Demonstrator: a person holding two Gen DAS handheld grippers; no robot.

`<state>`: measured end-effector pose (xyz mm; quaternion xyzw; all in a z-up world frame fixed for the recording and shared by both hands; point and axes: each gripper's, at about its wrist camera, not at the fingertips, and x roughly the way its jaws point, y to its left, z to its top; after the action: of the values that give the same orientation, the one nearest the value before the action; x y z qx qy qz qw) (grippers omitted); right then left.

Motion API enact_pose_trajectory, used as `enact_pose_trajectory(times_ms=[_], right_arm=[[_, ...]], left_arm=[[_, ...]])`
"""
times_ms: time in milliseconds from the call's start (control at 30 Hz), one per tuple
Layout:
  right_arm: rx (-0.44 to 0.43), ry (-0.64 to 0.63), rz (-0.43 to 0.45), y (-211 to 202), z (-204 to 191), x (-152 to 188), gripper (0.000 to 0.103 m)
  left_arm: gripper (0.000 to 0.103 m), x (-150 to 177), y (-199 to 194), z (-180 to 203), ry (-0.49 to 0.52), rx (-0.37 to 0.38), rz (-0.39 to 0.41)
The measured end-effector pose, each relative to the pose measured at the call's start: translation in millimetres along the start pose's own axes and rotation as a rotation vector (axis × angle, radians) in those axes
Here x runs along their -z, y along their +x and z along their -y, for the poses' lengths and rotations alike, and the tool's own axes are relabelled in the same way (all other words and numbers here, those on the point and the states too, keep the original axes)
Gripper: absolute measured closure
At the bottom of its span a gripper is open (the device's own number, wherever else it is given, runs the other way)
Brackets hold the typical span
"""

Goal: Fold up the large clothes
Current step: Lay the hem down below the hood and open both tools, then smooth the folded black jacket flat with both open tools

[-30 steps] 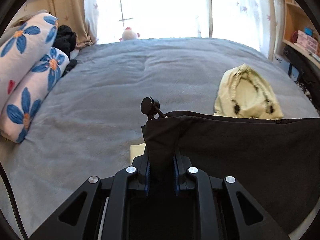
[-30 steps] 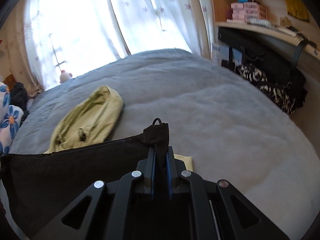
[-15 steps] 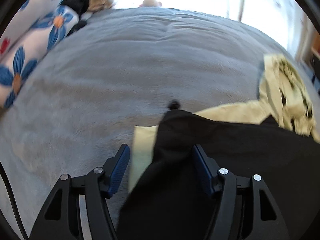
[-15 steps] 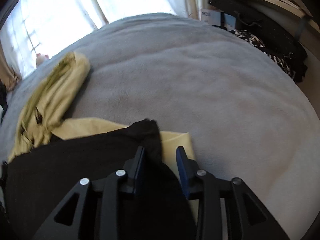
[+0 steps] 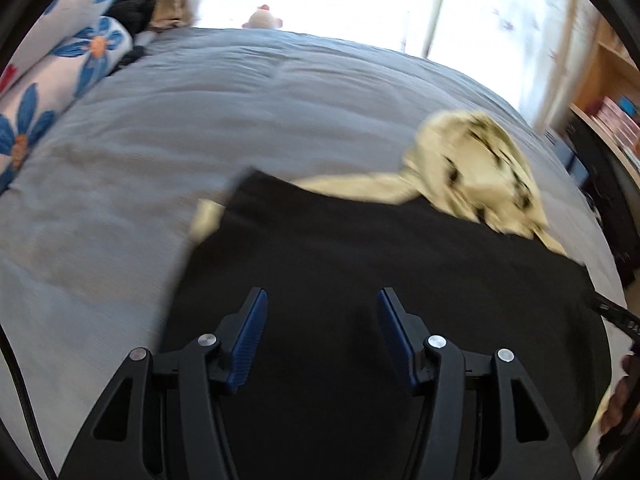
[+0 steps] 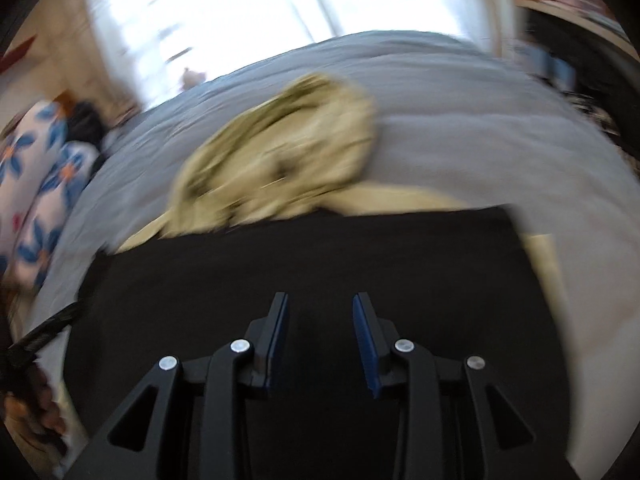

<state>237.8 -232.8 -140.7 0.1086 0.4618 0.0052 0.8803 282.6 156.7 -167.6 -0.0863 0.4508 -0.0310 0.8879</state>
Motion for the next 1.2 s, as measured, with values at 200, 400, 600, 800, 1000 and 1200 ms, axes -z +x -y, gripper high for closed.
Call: enact_pose_trajectory(times_ms=[200, 400, 600, 800, 1000, 1200], right_arm=[[0.057, -0.156, -0.051, 44, -52, 14, 0.073], [0.225, -0.043, 0.007, 40, 30, -1, 0.073], [0.409, 0.115, 0.033, 16, 136, 3, 0.073], [0.33, 0.154, 0.041, -29, 138, 21, 0.072], [0.097, 0.031, 0.026, -62, 48, 59, 0.071], [-0.088, -0.118, -0.06, -54, -40, 111, 0.071]], left_arm=[[0.046, 11, 34, 22, 0.105, -0.086, -0.016], [0.046, -14, 44, -31, 0.072, -0.194, -0.011], [0.035, -22, 48, -82, -0.04, -0.221, -0.029], [0.037, -13, 25, -76, -0.032, -0.227, -0.035], [0.037, 29, -33, -16, 0.063, -0.055, -0.037], [0.037, 94, -59, 41, 0.147, 0.071, -0.109]])
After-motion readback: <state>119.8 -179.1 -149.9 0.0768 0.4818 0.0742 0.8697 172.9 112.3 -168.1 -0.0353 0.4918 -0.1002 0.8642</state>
